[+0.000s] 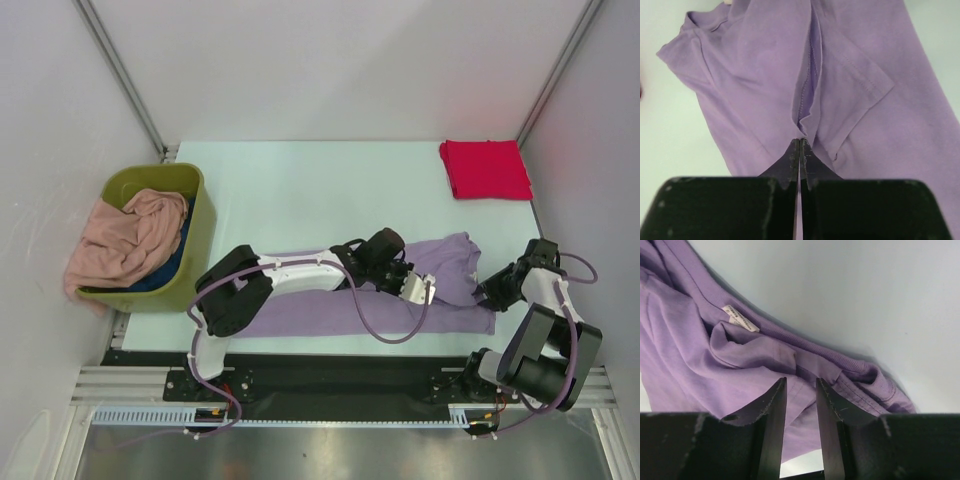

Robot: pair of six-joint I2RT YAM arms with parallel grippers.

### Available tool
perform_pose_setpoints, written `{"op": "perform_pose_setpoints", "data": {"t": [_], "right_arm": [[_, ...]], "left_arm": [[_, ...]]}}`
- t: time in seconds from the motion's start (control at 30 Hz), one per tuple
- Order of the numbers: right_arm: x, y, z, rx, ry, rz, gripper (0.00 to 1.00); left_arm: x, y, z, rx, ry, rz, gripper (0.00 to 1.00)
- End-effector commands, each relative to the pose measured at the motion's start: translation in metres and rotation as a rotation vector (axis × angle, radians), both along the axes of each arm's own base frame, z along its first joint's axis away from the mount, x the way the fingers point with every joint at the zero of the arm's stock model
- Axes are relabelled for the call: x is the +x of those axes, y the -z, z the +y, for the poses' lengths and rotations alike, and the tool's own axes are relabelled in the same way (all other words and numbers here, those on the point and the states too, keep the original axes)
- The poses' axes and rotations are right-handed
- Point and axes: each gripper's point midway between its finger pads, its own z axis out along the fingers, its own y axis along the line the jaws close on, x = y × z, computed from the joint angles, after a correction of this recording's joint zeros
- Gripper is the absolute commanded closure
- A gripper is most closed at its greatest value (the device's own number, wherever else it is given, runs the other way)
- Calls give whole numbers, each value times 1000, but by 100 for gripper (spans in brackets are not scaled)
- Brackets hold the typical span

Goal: Fold and stack the t-shirts
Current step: Fold the tshirt

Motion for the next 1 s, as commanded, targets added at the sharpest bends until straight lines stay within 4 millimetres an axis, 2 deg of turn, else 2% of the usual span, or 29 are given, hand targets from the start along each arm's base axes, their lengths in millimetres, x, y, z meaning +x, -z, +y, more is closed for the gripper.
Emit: {"op": "perform_pose_setpoints", "data": {"t": [0.0,0.13,0.33,0.4,0.43,0.53,0.6,0.77,0.9,0.97], "right_arm": [[-3,8,5,18,15,23,64],[-5,11,5,18,17,28,63],[5,10,14,39,6,2,66],[4,11,16,34,5,11,72],[3,11,15,33,9,17,82],[-1,5,6,-18,19,28,97],[1,-3,1,-47,24,17,100],[0,-13,-1,-69,23,10,100],[3,-33,-5,-98,22,-11,100],[-2,-45,-2,-96,14,-15,100]], "left_arm": [[5,-14,-7,-55,-19,15,100],[10,-13,-5,-52,-27,0,100],[10,-10,-1,-44,-26,5,100],[10,-10,-1,-42,-24,6,100],[9,-9,0,-38,-23,7,100],[9,-8,3,-30,-27,15,100],[6,-10,3,-29,-21,29,100],[-1,-13,6,-14,-22,81,100],[3,-30,7,-37,-38,118,100],[0,-37,10,-31,-16,135,100]]}}
